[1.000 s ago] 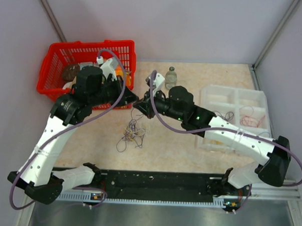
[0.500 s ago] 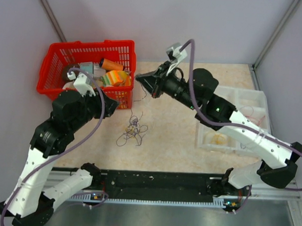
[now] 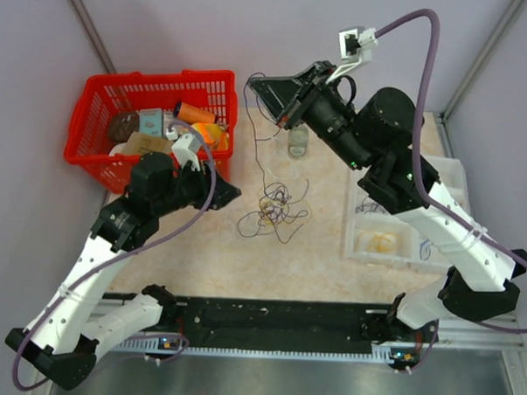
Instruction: Untangle the cables
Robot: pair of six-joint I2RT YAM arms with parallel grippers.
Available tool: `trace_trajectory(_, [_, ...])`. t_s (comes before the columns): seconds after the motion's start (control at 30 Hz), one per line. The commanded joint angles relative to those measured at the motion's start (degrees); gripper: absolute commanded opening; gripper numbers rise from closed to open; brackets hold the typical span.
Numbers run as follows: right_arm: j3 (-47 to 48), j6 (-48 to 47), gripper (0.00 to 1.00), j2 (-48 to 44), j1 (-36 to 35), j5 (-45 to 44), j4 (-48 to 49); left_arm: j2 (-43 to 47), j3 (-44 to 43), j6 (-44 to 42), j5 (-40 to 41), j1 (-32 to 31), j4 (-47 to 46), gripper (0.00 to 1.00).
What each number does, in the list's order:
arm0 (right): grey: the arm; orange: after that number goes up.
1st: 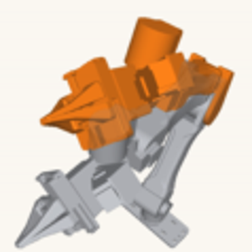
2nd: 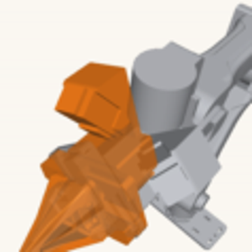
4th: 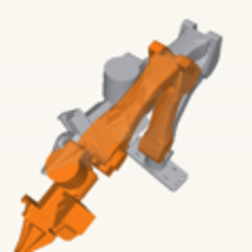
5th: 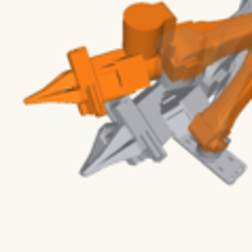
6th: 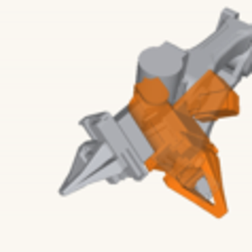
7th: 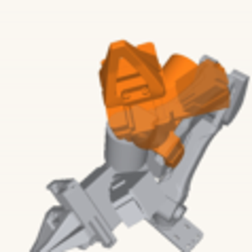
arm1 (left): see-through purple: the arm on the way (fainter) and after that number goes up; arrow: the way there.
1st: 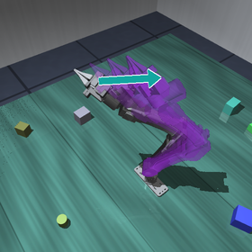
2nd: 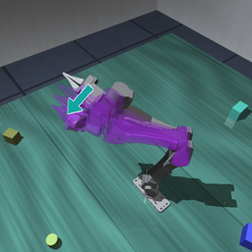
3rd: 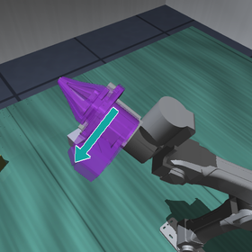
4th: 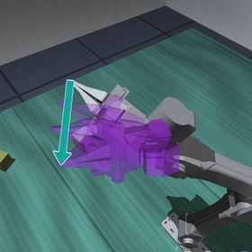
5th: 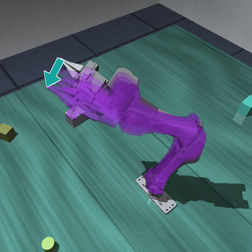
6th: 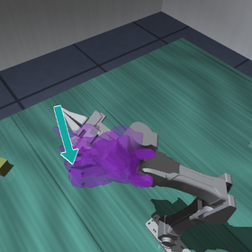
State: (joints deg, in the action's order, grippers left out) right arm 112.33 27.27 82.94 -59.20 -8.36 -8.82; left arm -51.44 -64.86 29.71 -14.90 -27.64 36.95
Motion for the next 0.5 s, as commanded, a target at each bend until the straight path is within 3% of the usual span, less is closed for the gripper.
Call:
trace_trajectory(0.0, [3.33,2.88,0.0,1.96,-0.74,-6.83,-4.88,4.32,2.71,0.08,-7.69,-0.13,-9.96,0.42])
trace_trajectory(0.07, [3.33,2.44,0.0,2.4,-1.0,-8.85,-5.85,5.56,3.34,-0.44,-10.05,-0.13,-12.15,0.44])
trace_trajectory(0.23, [4.47,3.4,0.0,3.28,-1.88,-12.12,-8.84,3.63,3.51,0.43,-13.67,-0.22,-14.7,0.63])
trace_trajectory(0.47, [9.57,5.78,0.0,5.65,-2.15,-11.07,-10.25,-0.32,3.6,-3.17,-9.63,-0.57,-22.0,0.64])
